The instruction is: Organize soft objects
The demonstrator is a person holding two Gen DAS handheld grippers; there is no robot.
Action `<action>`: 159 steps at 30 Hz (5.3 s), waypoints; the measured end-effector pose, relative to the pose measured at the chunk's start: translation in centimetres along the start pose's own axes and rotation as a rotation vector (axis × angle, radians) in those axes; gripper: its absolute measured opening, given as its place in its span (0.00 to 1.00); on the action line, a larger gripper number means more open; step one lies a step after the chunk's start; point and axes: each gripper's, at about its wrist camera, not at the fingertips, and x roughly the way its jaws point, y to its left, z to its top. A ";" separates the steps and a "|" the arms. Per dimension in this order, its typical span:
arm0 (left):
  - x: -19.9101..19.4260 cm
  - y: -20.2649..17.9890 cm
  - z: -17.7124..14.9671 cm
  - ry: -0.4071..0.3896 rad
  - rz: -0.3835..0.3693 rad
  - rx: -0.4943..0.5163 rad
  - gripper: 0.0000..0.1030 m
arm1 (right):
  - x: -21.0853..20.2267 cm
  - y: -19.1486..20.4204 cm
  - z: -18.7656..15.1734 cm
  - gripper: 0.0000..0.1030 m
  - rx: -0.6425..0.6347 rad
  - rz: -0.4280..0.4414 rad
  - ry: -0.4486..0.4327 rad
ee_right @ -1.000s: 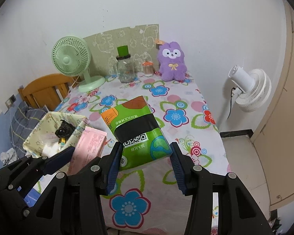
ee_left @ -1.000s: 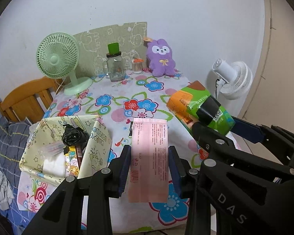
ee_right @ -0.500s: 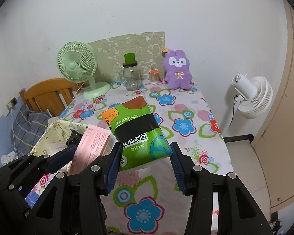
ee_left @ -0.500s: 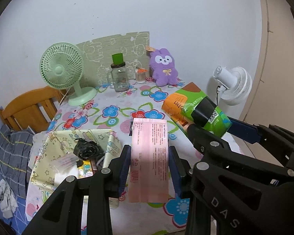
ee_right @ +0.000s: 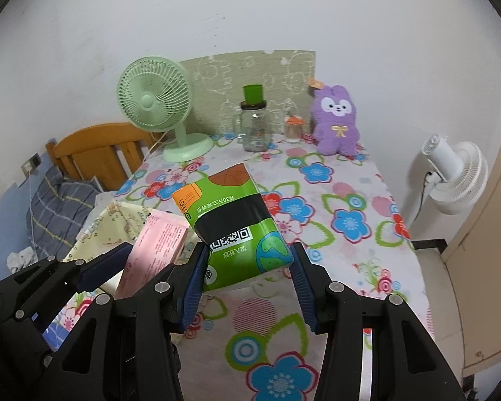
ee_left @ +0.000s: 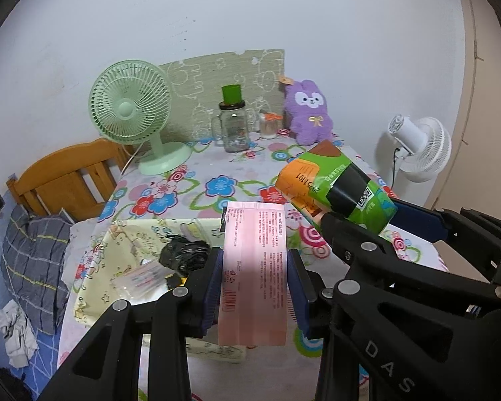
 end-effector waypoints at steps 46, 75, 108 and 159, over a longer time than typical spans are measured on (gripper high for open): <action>8.0 12.2 -4.4 0.182 0.100 -0.113 0.38 | 11.2 11.1 -1.6 0.51 -0.099 0.101 0.180; 5.9 12.7 -4.0 0.148 0.086 -0.138 0.80 | 8.9 11.1 -1.1 0.85 -0.089 0.163 0.115; -0.8 4.7 -1.2 -0.025 0.100 -0.076 0.95 | 0.0 4.0 -0.4 1.00 -0.019 0.074 -0.060; -8.8 -1.8 0.2 -0.212 0.106 -0.066 1.00 | -12.1 -6.1 -2.2 1.00 0.090 -0.106 -0.299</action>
